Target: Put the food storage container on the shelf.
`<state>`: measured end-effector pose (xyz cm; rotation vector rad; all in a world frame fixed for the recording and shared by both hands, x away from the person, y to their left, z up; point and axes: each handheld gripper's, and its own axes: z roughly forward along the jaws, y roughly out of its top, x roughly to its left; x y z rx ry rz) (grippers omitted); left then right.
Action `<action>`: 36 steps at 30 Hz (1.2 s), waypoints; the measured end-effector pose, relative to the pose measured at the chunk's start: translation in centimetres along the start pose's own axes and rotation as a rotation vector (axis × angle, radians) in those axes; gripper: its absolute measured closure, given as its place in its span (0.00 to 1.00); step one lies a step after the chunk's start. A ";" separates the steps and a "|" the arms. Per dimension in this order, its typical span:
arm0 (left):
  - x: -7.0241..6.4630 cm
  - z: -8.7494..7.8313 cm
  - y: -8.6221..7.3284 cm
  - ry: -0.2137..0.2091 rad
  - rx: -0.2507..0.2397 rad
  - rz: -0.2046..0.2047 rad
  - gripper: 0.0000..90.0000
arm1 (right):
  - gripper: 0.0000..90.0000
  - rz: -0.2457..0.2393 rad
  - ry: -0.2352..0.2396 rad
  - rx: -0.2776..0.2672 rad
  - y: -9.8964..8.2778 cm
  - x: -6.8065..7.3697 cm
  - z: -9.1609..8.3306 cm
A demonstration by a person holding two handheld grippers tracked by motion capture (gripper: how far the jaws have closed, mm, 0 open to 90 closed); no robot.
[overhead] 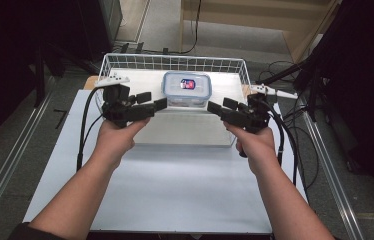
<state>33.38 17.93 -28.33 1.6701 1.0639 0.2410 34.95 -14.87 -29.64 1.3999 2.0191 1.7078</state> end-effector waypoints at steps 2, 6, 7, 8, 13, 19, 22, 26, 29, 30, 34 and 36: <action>-0.1 -0.4 -1.6 0.007 0.004 0.027 0.34 | 0.33 -0.029 -0.017 -0.013 -1.2 0.1 -0.7; -0.2 -0.8 -5.3 0.028 0.022 0.077 0.30 | 0.32 -0.072 -0.052 -0.019 -3.8 -0.3 -1.5; -0.3 -0.9 -6.0 0.024 0.025 0.085 0.29 | 0.31 -0.081 -0.067 -0.023 -4.8 -0.5 -1.8; -0.3 -0.9 -6.7 0.017 0.025 0.093 0.28 | 0.31 -0.088 -0.072 -0.025 -5.3 -0.6 -1.9; -0.4 -1.2 -11.1 0.037 0.036 0.136 0.26 | 0.29 -0.140 -0.122 -0.005 -8.9 -1.6 -2.5; 0.0 -1.8 -14.9 0.098 0.089 0.127 0.24 | 0.27 -0.224 -0.162 0.027 -13.3 -2.0 -3.4; 0.0 -2.4 -17.0 0.129 0.104 0.149 0.21 | 0.26 -0.243 -0.165 0.032 -15.4 -1.9 -4.1; 0.4 -3.0 -19.7 0.161 0.140 0.211 0.19 | 0.25 -0.249 -0.184 -0.008 -18.7 -2.4 -5.5; 1.0 -2.9 -19.8 0.189 0.147 0.223 0.17 | 0.20 -0.317 -0.221 0.056 -20.3 -3.1 -5.5; 1.3 -2.8 -19.8 0.175 0.145 0.183 0.17 | 0.21 -0.339 -0.240 0.040 -20.4 -3.1 -5.5; 1.4 -2.6 -19.8 0.167 0.147 0.172 0.15 | 0.21 -0.269 -0.208 0.011 -20.1 -3.3 -5.1; 1.4 -2.7 -19.8 0.166 0.139 0.163 0.15 | 0.21 -0.280 -0.205 0.015 -20.2 -3.0 -5.0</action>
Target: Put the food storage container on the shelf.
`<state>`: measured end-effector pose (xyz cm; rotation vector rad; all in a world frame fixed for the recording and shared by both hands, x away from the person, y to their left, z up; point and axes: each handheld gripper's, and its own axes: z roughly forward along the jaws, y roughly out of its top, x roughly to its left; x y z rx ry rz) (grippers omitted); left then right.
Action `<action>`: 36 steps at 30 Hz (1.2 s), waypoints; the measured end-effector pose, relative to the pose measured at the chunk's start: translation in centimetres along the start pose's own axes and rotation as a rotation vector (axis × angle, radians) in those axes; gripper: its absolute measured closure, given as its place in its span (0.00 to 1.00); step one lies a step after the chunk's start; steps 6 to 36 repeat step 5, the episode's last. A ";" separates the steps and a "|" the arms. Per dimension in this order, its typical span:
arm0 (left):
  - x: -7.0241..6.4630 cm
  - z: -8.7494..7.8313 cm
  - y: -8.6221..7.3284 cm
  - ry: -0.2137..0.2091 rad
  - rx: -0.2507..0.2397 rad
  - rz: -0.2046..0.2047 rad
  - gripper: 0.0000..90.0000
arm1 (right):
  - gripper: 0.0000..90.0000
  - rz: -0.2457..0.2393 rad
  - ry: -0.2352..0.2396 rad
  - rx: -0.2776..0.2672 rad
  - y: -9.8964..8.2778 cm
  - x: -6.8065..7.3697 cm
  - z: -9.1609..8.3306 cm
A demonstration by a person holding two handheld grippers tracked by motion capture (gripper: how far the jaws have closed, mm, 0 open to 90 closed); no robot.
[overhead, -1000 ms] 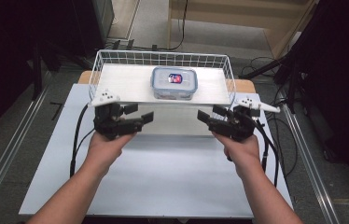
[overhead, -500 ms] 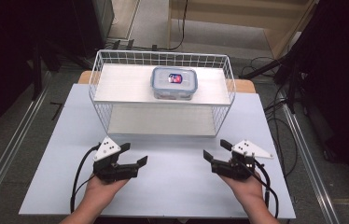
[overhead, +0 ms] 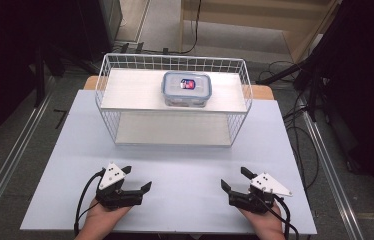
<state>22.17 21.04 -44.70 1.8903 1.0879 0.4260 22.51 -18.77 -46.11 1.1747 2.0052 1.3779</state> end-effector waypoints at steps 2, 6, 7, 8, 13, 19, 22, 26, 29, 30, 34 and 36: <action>0.1 -0.1 0.0 0.002 0.000 -0.005 0.15 | 0.21 -0.008 0.006 0.001 -0.2 0.2 0.0; 0.2 -0.3 0.0 0.004 -0.006 -0.014 0.15 | 0.21 -0.010 0.006 0.005 -0.3 0.2 0.0; 0.2 -0.3 0.0 0.004 -0.006 -0.014 0.15 | 0.21 -0.010 0.006 0.005 -0.3 0.2 0.0; 0.2 -0.3 0.0 0.004 -0.006 -0.014 0.15 | 0.21 -0.010 0.006 0.005 -0.3 0.2 0.0; 0.2 -0.3 0.0 0.004 -0.006 -0.014 0.15 | 0.21 -0.010 0.006 0.005 -0.3 0.2 0.0; 0.2 -0.3 0.0 0.004 -0.006 -0.014 0.15 | 0.21 -0.010 0.006 0.005 -0.3 0.2 0.0; 0.2 -0.3 0.0 0.004 -0.006 -0.014 0.15 | 0.21 -0.010 0.006 0.005 -0.3 0.2 0.0; 0.2 -0.3 0.0 0.004 -0.006 -0.014 0.15 | 0.21 -0.010 0.006 0.005 -0.3 0.2 0.0; 0.2 -0.3 0.0 0.004 -0.006 -0.014 0.15 | 0.21 -0.010 0.006 0.005 -0.3 0.2 0.0; 0.2 -0.3 0.0 0.004 -0.006 -0.014 0.15 | 0.21 -0.010 0.006 0.005 -0.3 0.2 0.0; 0.2 -0.3 0.0 0.004 -0.006 -0.014 0.15 | 0.21 -0.010 0.006 0.005 -0.3 0.2 0.0; 0.2 -0.3 0.0 0.004 -0.006 -0.014 0.15 | 0.21 -0.010 0.006 0.005 -0.3 0.2 0.0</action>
